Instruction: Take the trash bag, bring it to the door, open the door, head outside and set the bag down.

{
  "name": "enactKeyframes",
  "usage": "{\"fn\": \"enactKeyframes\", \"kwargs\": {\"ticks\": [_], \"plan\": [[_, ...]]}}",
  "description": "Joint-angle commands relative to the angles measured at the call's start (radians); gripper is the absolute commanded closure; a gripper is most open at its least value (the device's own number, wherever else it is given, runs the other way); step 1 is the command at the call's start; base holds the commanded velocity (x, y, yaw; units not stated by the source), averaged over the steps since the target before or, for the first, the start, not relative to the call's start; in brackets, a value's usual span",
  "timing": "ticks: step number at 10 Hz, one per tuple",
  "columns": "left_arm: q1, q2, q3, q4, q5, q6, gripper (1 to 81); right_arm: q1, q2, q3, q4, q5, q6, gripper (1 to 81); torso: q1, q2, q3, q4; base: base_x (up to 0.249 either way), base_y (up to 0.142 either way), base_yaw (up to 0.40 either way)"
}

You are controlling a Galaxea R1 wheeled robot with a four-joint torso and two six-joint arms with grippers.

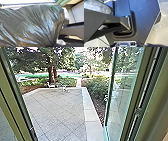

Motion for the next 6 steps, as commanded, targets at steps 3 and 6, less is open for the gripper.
{"fn": "enactKeyframes", "kwargs": {"ticks": [3, 6], "plan": [[-0.035, -0.004, 0.009, 0.018, 0.057, 0.008, 81.1, 0.024, 0.020, 0.017, -0.007, -0.056, -0.010, 1.0, 0.000, 0.000, 0.000, 0.000, 0.000, 0.000, 0.000], [-0.036, -0.004, 0.009, 0.009, 0.057, 0.005, 81.1, 0.024, 0.020, 0.016, -0.006, -0.061, -0.010, 1.0, 0.000, 0.000, 0.000, 0.000, 0.000, 0.000, 0.000]]}}
